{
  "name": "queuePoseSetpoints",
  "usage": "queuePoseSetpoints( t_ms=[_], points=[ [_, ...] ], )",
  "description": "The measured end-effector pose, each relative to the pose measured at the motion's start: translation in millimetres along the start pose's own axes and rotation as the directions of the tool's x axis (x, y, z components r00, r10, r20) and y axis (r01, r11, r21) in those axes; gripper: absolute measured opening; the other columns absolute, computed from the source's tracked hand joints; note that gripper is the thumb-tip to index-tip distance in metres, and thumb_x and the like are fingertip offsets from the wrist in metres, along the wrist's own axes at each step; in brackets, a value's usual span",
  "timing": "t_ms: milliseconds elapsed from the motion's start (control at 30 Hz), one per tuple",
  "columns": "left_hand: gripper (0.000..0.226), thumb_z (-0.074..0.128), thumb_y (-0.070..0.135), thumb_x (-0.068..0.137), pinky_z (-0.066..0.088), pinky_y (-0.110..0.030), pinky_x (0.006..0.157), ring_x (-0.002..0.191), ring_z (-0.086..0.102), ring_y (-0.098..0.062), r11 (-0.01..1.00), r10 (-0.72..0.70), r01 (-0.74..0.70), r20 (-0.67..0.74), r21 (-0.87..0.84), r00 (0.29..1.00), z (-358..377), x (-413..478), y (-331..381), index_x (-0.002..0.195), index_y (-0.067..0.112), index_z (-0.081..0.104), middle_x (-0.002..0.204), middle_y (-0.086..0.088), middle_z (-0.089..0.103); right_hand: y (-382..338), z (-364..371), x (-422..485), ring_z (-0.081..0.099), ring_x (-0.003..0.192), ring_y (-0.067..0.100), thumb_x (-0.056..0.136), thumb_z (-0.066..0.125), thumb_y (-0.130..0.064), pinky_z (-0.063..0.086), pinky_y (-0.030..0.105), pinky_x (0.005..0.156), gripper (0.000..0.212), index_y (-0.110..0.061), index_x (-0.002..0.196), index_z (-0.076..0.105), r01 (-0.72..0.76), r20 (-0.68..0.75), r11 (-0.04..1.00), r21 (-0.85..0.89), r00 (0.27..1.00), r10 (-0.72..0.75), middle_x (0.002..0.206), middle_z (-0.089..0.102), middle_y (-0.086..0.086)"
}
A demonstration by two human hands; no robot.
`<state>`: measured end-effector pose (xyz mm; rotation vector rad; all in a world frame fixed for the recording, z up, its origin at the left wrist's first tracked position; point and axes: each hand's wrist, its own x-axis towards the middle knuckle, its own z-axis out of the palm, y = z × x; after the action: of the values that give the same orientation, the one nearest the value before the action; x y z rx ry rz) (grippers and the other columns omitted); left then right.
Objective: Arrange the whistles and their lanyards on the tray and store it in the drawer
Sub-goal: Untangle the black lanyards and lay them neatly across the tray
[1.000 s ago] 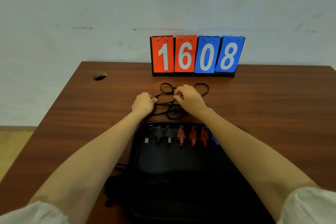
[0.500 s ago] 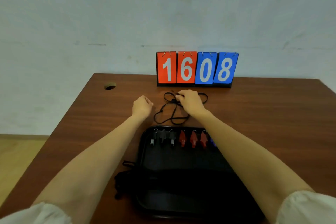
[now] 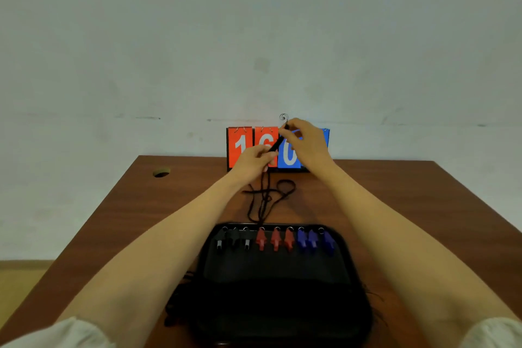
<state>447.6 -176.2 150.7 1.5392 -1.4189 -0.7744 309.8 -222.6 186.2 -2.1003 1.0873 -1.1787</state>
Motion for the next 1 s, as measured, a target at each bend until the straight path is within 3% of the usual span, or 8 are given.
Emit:
queuePoseSetpoints(
  t_ms=[100,200,367,467,533,633,833,1000],
  points=[
    [0.031,0.049,0.023,0.097,0.037,-0.019,0.054,0.059,0.049,-0.011,0.982,0.073,-0.051,-0.117,0.18,0.99,-14,-10,13,0.108,0.0,0.064,0.067,0.002,0.055,-12,-26,-1,0.055,0.083,0.018,0.093,0.056,-0.02,0.047,0.02,0.072,0.016,-0.007,0.096,0.065,0.008,-0.126,1.0,-0.001,0.992,-0.008,0.093,0.058,0.003],
    [0.029,0.045,0.02,0.099,0.045,-0.029,0.068,0.087,0.063,-0.031,0.956,0.104,-0.042,-0.201,0.292,0.974,-31,-23,24,0.106,-0.001,0.064,0.096,-0.017,0.068,-22,-49,-7,0.058,0.08,0.017,0.093,0.056,-0.019,0.05,0.026,0.071,0.013,-0.009,0.094,0.065,-0.008,-0.214,0.998,0.065,0.977,0.022,0.088,0.062,0.0],
    [0.028,0.045,0.02,0.099,0.042,-0.03,0.069,0.079,0.055,-0.027,0.879,0.118,-0.006,-0.206,0.477,0.971,-53,-42,23,0.103,-0.001,0.064,0.101,-0.019,0.066,-33,-72,-24,0.057,0.065,0.005,0.094,0.053,-0.014,0.046,0.006,0.056,0.012,-0.009,0.095,0.064,-0.03,-0.265,0.995,0.098,0.963,0.055,0.074,0.057,-0.01],
    [0.027,0.044,0.018,0.099,0.043,-0.033,0.074,0.084,0.057,-0.025,0.853,0.109,0.016,-0.207,0.522,0.972,-61,-58,14,0.105,0.0,0.064,0.097,-0.012,0.065,-31,-81,-35,0.058,0.062,0.007,0.093,0.052,-0.014,0.05,0.011,0.058,0.014,-0.007,0.095,0.064,-0.094,-0.278,0.98,0.177,0.95,0.142,0.074,0.06,-0.002],
    [0.026,0.044,0.018,0.098,0.045,-0.036,0.077,0.092,0.06,-0.032,0.807,0.119,0.04,-0.229,0.59,0.966,-65,-68,7,0.104,0.003,0.065,0.099,-0.013,0.067,-28,-85,-42,0.059,0.061,0.012,0.093,0.051,-0.017,0.054,0.026,0.066,0.015,-0.008,0.094,0.063,-0.185,-0.227,0.958,0.221,0.945,0.235,0.075,0.063,0.0],
    [0.028,0.04,0.02,0.099,0.04,-0.039,0.087,0.103,0.055,-0.032,0.669,0.158,0.081,-0.248,0.739,0.956,-70,-81,-7,0.109,0.011,0.065,0.105,-0.011,0.068,-19,-86,-56,0.058,0.063,0.018,0.093,0.05,-0.014,0.056,0.034,0.072,0.016,-0.005,0.094,0.064,-0.295,-0.089,0.924,0.244,0.942,0.324,0.075,0.063,0.003],
    [0.027,0.041,0.026,0.099,0.038,-0.039,0.092,0.105,0.057,-0.032,0.621,0.068,0.106,-0.188,0.777,0.98,-69,-113,-34,0.108,0.012,0.063,0.108,-0.011,0.068,-1,-84,-97,0.052,0.056,0.018,0.094,0.05,-0.008,0.052,0.02,0.047,0.016,-0.001,0.092,0.064,-0.471,0.091,0.849,0.241,0.882,0.463,0.065,0.055,0.008],
    [0.031,0.036,0.027,0.101,0.028,-0.041,0.099,0.118,0.042,-0.031,0.492,-0.069,0.133,-0.114,0.86,0.991,-62,-141,-56,0.11,0.014,0.063,0.118,-0.01,0.063,30,-83,-133,0.061,0.041,0.003,0.09,0.062,-0.014,0.052,0.012,0.053,0.011,-0.006,0.089,0.069,-0.519,0.1,0.854,-0.04,0.848,0.52,0.069,0.067,0.003]
  ],
)
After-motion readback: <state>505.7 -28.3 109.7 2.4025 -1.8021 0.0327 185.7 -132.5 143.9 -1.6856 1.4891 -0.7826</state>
